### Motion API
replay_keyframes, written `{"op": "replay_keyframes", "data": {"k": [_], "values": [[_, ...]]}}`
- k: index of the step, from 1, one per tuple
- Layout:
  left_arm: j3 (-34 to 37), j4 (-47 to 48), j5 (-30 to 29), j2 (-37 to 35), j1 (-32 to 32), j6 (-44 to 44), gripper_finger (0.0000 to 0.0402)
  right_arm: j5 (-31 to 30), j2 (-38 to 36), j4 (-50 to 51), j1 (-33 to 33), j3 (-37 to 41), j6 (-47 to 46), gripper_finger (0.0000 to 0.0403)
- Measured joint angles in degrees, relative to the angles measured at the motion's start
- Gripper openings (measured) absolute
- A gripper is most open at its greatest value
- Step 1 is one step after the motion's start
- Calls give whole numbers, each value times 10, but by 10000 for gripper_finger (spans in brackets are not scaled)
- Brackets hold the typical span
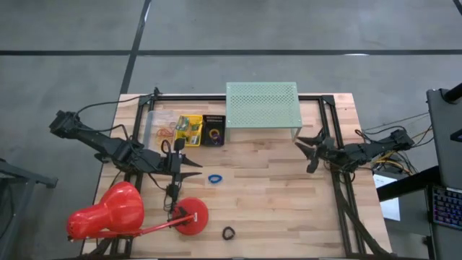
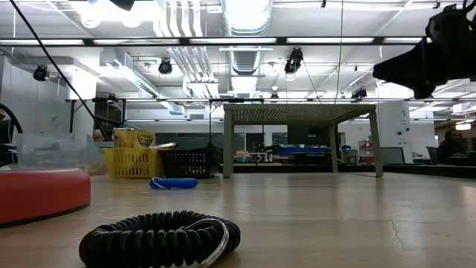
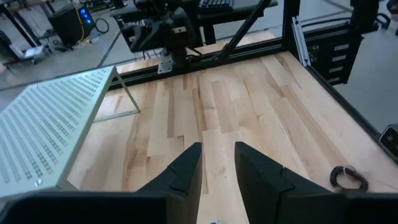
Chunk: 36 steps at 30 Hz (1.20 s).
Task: Pick & Place Office Desk Supplies
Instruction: Put the blue spring rubber band into the black bin
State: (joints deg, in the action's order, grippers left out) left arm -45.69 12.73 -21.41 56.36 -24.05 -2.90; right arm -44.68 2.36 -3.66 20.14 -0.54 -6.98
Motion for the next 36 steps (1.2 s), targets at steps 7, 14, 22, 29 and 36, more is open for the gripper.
{"op": "replay_keyframes", "data": {"k": [7,14,22,29,36], "values": [[1,7,0,0,0,34,98,-45,-21,-7,0,-1,24,114],[3,10,0,0,0,34,98,-46,-17,-2,0,-1,30,114],[3,12,0,0,0,41,98,-45,-13,2,0,-1,31,114],[4,31,-102,47,1,82,98,-45,-12,4,0,-1,31,114],[-4,35,-178,107,12,122,98,-45,-11,4,0,-1,31,114]]}}
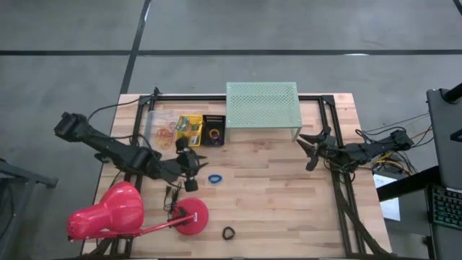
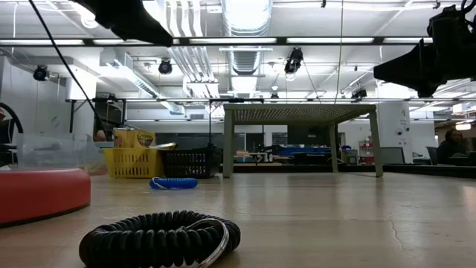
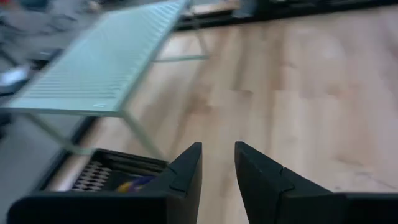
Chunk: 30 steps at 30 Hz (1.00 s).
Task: Pick & Place Office Desk Supplies
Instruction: Put the blue spring rubber band into the black bin
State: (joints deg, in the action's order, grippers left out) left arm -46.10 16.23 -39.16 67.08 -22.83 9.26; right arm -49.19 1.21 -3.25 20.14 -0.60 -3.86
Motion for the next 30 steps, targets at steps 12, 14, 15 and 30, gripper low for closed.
{"op": "replay_keyframes", "data": {"k": [12,14,15,30], "values": [[14,-34,78,6,44,121,98,0,0,0,0,0,0,114],[20,-30,78,7,55,147,98,1,0,0,0,0,0,114],[26,-28,79,8,60,154,98,1,0,0,0,0,0,114],[17,-52,137,98,71,198,98,1,3,0,0,1,0,114]]}}
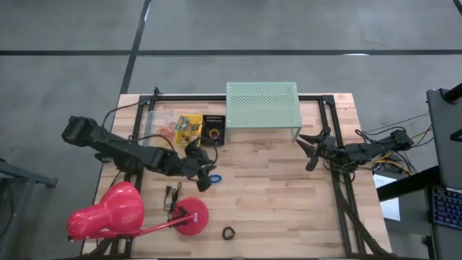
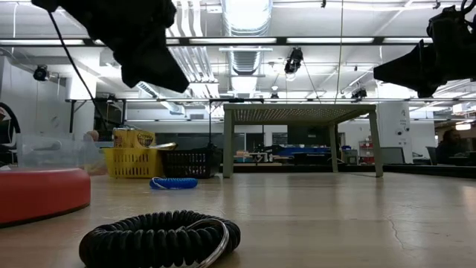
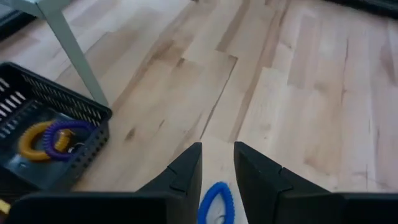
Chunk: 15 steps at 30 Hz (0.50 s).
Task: Pick & Place Office Desk Supplies
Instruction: Put the blue spring rubber band into the black bin
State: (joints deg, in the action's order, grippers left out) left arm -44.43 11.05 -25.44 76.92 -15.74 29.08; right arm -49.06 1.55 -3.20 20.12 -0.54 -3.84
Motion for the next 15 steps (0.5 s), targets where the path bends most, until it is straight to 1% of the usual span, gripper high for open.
{"op": "replay_keyframes", "data": {"k": [2,7,10,12,13,15], "values": [[-9,-2,0,16,1,17,98,0,0,0,0,0,0,114],[-17,-12,4,54,2,24,98,0,1,0,0,0,0,114],[-17,-56,1,81,3,71,98,-1,1,0,0,0,0,114],[-18,-64,-3,94,3,86,98,-1,1,0,0,0,0,114],[-18,-63,1,102,3,88,98,-1,1,0,0,0,0,114],[-18,-60,54,117,7,89,98,-1,1,0,0,0,0,114]]}}
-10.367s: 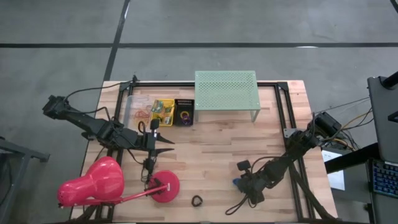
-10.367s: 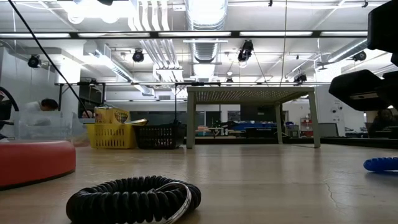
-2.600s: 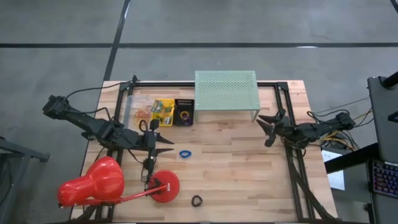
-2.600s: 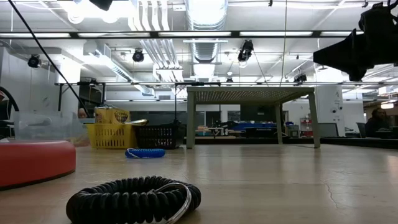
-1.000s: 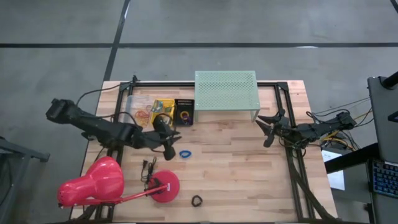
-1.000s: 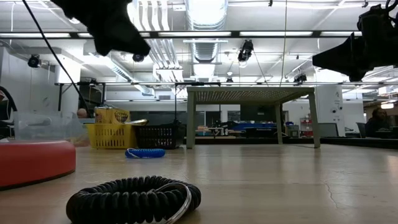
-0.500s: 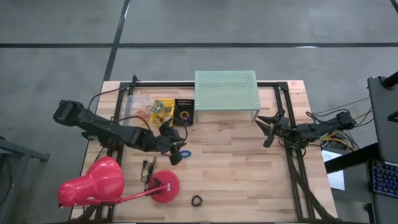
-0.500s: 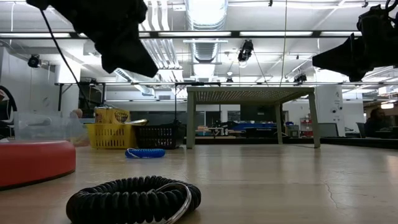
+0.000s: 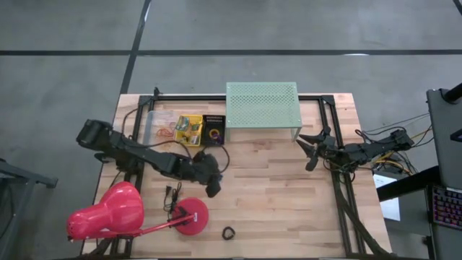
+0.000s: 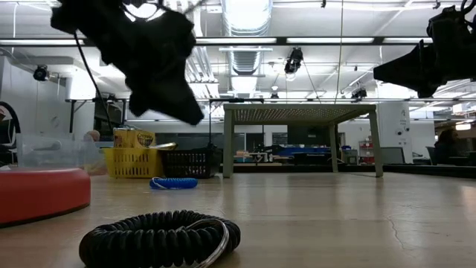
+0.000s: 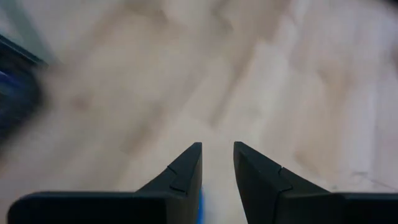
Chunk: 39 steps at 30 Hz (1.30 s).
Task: Pick & Place Office Desk Supplies
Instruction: Put the blue spring rubber band into the black bin
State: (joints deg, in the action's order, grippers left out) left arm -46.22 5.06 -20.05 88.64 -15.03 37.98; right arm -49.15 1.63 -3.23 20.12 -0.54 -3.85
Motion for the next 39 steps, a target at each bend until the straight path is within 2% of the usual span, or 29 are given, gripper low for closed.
{"op": "replay_keyframes", "data": {"k": [2,4,11,14,19,27,39], "values": [[-8,10,62,16,11,0,99,0,0,0,0,0,0,114],[-29,46,88,37,20,14,99,0,0,0,0,0,0,114],[-137,191,103,122,23,29,101,0,0,0,0,0,0,114],[-166,229,101,150,25,36,113,0,0,0,0,0,0,114],[-172,247,101,170,28,86,155,0,0,0,0,0,0,114],[-172,247,100,173,28,85,211,0,0,0,0,0,0,114],[-170,248,127,175,28,84,195,0,0,0,0,0,0,114]]}}
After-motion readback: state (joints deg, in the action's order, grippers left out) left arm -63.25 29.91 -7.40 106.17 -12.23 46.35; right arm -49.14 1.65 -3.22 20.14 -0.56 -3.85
